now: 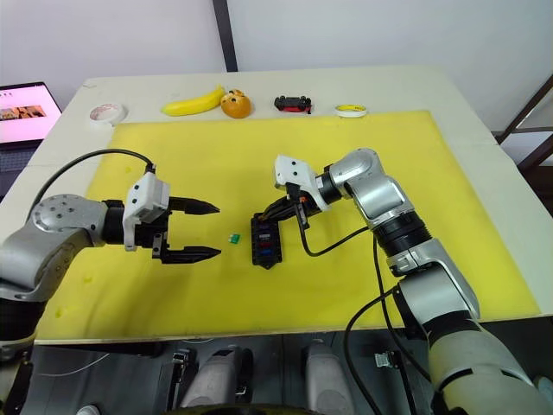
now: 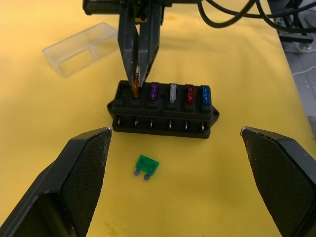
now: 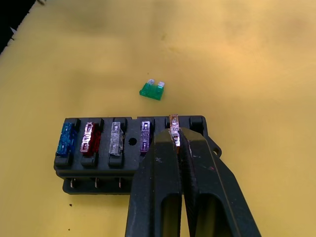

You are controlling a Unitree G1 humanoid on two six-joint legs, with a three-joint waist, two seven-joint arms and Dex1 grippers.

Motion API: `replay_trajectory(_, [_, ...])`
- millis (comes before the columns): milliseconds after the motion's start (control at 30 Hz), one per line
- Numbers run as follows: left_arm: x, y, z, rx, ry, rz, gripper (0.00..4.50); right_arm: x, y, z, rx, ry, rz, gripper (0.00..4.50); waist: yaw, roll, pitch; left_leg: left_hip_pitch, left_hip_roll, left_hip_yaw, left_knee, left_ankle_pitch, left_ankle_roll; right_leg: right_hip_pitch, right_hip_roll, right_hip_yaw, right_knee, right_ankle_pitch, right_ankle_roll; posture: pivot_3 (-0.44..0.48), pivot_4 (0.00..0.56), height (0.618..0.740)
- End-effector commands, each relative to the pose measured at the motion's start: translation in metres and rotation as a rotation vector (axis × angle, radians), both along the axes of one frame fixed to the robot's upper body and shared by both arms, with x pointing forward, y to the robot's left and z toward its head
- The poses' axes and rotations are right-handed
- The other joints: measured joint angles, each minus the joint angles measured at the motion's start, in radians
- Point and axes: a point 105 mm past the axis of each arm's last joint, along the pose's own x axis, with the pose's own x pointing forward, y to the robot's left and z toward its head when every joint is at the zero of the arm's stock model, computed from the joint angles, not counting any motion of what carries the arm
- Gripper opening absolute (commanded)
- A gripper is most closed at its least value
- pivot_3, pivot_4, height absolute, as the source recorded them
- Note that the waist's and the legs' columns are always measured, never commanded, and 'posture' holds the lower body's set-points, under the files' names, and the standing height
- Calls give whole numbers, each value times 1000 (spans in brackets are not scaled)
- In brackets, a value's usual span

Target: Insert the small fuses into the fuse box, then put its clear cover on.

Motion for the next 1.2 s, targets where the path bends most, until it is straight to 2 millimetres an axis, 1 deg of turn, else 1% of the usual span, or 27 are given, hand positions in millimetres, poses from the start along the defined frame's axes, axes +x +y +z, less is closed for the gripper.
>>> replay_trajectory(33, [-1,-1,7,-1,-37,-16,4398,-2,4,14,27,-50,28,0,0,0,0,0,0,0,0,0,0,0,0,0,0,0,0,0,150,740])
replay_trajectory(333, [-1,-1,6,0,-36,-15,4398,1,5,9,15,-51,27,0,0,0,0,0,0,0,0,0,0,0,0,0,0,0,0,0,150,740])
replay_trajectory(600, [-2,-1,5,-3,-39,-11,4398,1,3,1,-1,-45,27,0,0,0,0,0,0,0,0,0,0,0,0,0,0,0,0,0,150,740])
replay_trajectory(867, [-1,-1,5,-5,-41,-10,4398,4,-3,-16,-41,-26,9,0,0,0,0,0,0,0,0,0,0,0,0,0,0,0,0,0,150,740])
replay_trajectory(1033, [-2,-1,5,-5,-40,-7,4398,5,-4,-22,-76,-32,4,0,0,0,0,0,0,0,0,0,0,0,0,0,0,0,0,0,150,740])
replay_trajectory(1200, [-2,-1,5,-5,-40,-5,4398,6,-5,-22,-87,-32,-1,0,0,0,0,0,0,0,0,0,0,0,0,0,0,0,0,0,150,740])
